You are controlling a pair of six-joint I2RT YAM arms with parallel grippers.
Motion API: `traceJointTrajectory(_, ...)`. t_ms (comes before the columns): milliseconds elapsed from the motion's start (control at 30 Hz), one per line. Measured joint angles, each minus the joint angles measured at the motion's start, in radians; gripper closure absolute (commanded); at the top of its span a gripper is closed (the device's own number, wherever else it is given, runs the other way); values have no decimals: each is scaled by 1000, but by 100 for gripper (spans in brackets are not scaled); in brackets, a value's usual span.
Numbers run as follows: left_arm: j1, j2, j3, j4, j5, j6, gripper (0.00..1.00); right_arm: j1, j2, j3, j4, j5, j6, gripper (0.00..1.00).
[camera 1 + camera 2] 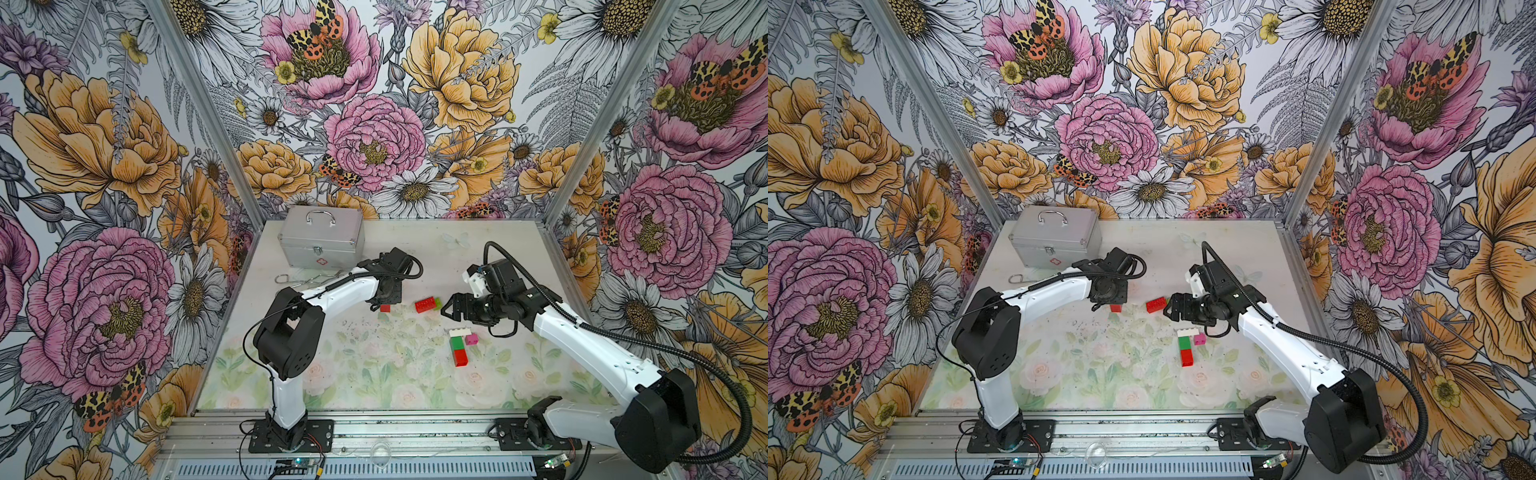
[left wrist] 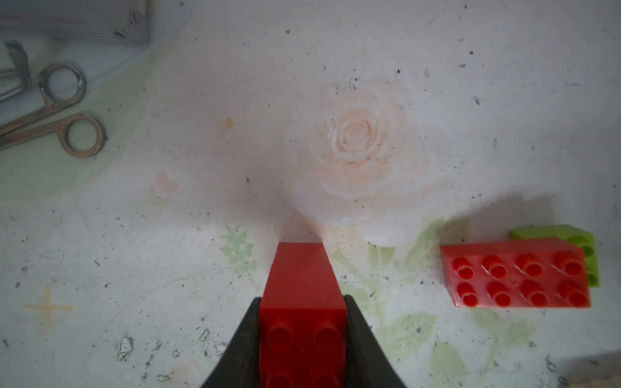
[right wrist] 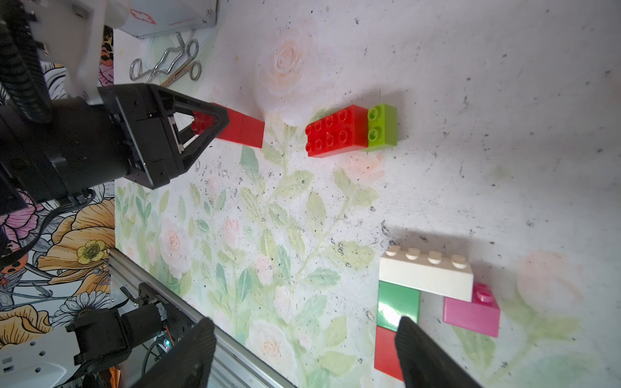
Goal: Assemble the letter r with lego
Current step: Assemble the lego brick with the lego brick, then pick up the lego brick from the center of the board.
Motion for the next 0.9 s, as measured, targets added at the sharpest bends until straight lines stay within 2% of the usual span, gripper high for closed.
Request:
traceJointTrajectory(300, -2, 3, -14, -37, 27, 15, 40, 0, 0, 0, 0, 0, 0, 14)
traceJointTrajectory(500, -5, 14, -11, -81, 45, 35, 28, 0, 0, 0, -11, 1, 0, 13)
traceJointTrajectory(667, -6, 6, 23, -93, 47, 46, 24, 0, 0, 2, -32, 17, -1, 13)
traceJointTrajectory(900, -3, -199, 39, -94, 46, 76, 21, 0, 35, 61, -87, 112, -8, 16)
